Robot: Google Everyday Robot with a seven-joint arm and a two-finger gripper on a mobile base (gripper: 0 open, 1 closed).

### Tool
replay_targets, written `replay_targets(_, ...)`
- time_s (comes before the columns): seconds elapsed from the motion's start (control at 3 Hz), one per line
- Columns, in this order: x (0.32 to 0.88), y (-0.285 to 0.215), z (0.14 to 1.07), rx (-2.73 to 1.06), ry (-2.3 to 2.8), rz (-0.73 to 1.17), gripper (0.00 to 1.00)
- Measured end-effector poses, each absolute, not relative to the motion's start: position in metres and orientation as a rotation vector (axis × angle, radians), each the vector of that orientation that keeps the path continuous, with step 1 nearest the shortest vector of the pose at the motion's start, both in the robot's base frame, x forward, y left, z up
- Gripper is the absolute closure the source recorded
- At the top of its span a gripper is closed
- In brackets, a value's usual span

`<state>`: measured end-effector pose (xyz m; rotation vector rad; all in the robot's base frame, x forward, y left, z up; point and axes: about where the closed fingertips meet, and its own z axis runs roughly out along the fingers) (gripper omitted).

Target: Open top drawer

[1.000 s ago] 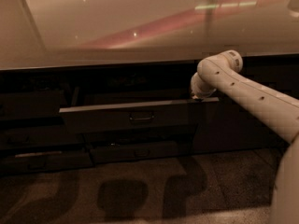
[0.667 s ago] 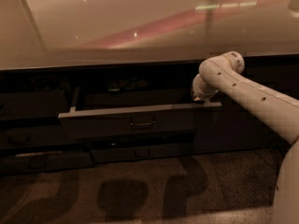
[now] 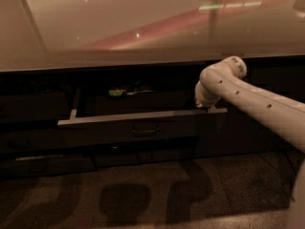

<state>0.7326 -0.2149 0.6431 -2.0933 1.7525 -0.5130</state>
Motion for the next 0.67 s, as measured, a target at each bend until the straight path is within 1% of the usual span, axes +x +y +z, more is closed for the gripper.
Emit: replay_targets(0.67, 0.695, -0.216, 0.645, -2.151, 1.739, -0.625, 0.11)
